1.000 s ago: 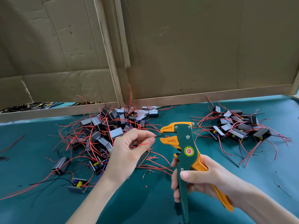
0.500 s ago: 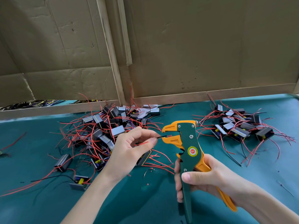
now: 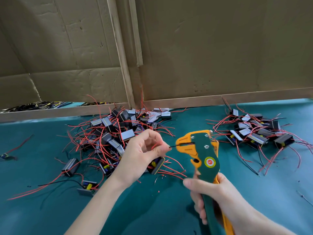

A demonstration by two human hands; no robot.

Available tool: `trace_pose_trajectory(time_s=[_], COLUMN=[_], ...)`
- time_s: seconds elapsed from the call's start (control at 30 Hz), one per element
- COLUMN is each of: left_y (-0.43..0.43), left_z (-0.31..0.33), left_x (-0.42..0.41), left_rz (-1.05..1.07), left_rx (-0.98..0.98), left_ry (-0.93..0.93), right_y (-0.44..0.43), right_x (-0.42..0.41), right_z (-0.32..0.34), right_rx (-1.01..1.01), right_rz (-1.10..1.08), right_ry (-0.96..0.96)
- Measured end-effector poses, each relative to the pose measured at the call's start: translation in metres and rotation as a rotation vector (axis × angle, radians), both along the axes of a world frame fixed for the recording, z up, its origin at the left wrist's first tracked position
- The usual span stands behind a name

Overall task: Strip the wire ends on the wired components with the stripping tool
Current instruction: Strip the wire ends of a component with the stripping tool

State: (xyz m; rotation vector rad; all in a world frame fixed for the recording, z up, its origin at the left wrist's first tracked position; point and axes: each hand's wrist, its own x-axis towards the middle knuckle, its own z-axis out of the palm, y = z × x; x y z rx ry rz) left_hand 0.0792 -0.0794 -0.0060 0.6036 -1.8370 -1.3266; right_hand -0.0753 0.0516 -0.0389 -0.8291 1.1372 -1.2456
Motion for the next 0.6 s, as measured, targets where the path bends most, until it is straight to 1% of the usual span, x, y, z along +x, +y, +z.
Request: trace_pose_trajectory(time_s=[0.07, 0.13, 0.17, 0.23, 0.3, 0.37, 0.43, 0.53, 0.6], left_y=[-0.002, -0.002, -0.001, -0.001, -0.002, -0.001, 0.0, 0.001, 0.002], left_z=[-0.008, -0.013, -0.015, -0.019, -0.024, -0.025, -0.025, -0.026, -0.028], left_x=[-0.003, -0.006, -0.007, -0.007, -0.007, -0.007, -0.008, -0.009, -0.008], left_rz=[-0.023, -0.029, -0.013, 0.033, 0.093, 0.127, 0.118, 0.052, 0.03], left_rx=[0.064, 0.062, 0.002, -0.204, -0.388, -0.427, -0.456, -0.525, -0.605], left_ry=[-0.024, -0.065, -0.106, -0.238, -0.331, -0.333, -0.353, -0.444, -0.514], right_y=[-0.002, -0.004, -0.006, -0.012, -0.015, -0.017, -0.018, -0.018, -0.018], right_x=[-0.003, -0.008, -0.012, -0.018, -0.025, -0.031, -0.034, -0.037, -0.038], right_z=[-0.002, 0.0, 0.002, 0.001, -0.001, -0.002, 0.0, 0.002, 0.002], right_rx=[0.017, -0.006, -0.03, -0.053, -0.049, -0.044, -0.042, -0.056, -0.056], right_rz=[-0.03, 0.024, 0.057, 0.077, 0.058, 0.043, 0.066, 0.082, 0.076], right_ry=[-0.031, -0.14, -0.208, -0.275, -0.27, -0.254, -0.226, -0.205, -0.203])
